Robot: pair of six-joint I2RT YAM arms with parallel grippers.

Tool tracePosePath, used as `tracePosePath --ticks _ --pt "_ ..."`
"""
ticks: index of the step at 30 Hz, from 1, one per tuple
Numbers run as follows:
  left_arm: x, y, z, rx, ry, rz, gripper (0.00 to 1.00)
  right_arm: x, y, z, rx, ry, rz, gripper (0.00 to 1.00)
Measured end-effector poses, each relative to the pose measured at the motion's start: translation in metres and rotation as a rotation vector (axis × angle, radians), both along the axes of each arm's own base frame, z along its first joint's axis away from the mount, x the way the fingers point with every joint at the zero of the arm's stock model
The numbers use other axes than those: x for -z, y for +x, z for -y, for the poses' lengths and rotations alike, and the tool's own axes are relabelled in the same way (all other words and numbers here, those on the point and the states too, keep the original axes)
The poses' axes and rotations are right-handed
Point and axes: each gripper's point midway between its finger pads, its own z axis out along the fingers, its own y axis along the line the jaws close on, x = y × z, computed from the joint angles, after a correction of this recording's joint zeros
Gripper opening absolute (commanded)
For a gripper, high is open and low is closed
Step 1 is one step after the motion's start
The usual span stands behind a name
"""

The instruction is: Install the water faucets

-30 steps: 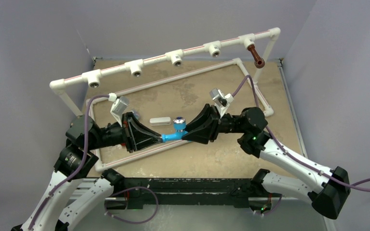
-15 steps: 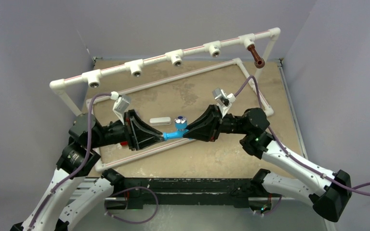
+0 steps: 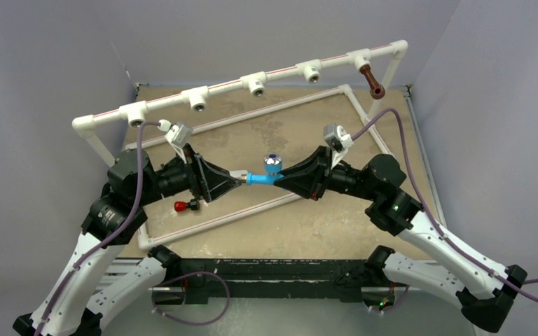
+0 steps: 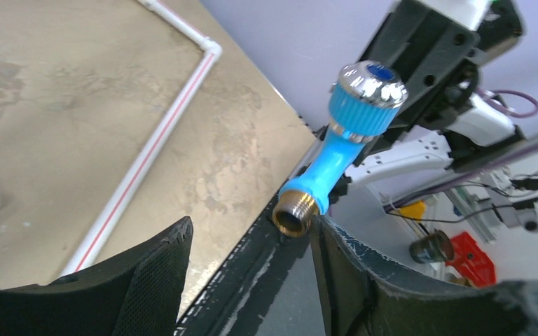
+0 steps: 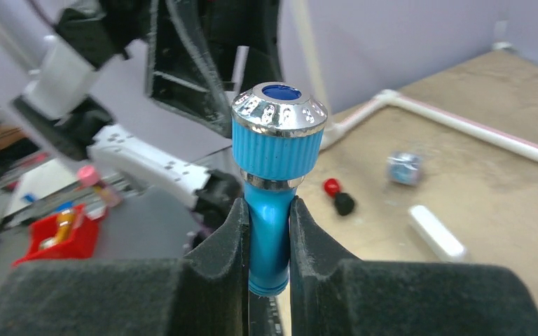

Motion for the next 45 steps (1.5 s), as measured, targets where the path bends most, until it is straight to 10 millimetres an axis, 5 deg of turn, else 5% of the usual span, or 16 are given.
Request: tracePosePath --ticks 5,11,16,22,29,36,45 --pt "-0.016 0.021 0.001 -0.048 0.038 0.045 0.53 -0.018 0.028 0.021 0.215 -0.039 0.052 0.00" --pt "-0.059 0.059 0.006 -0.128 0.050 0.159 0.37 -0.030 0.067 0.057 0.511 -0.090 0.099 0.00" --pt "-0.091 0.094 0.010 -0.200 0.051 0.280 0.00 -0.035 0.098 0.087 0.747 -0.140 0.124 0.00" --pt "-0.127 0.147 0.010 -0.335 0.081 0.460 0.00 -0.036 0.125 0.120 0.983 -0.198 0.146 0.00" --pt "-0.117 0.214 0.006 -0.506 0.216 0.576 0.00 -0.040 0.143 0.140 1.148 -0.237 0.193 0.00" --pt "-0.087 0.281 -0.006 -0.649 0.397 0.649 0.00 -0.037 0.158 0.138 1.201 -0.281 0.226 0.00" --pt "-0.079 0.340 -0.066 -0.780 0.463 0.614 0.00 -0.033 0.166 0.132 1.204 -0.305 0.242 0.00"
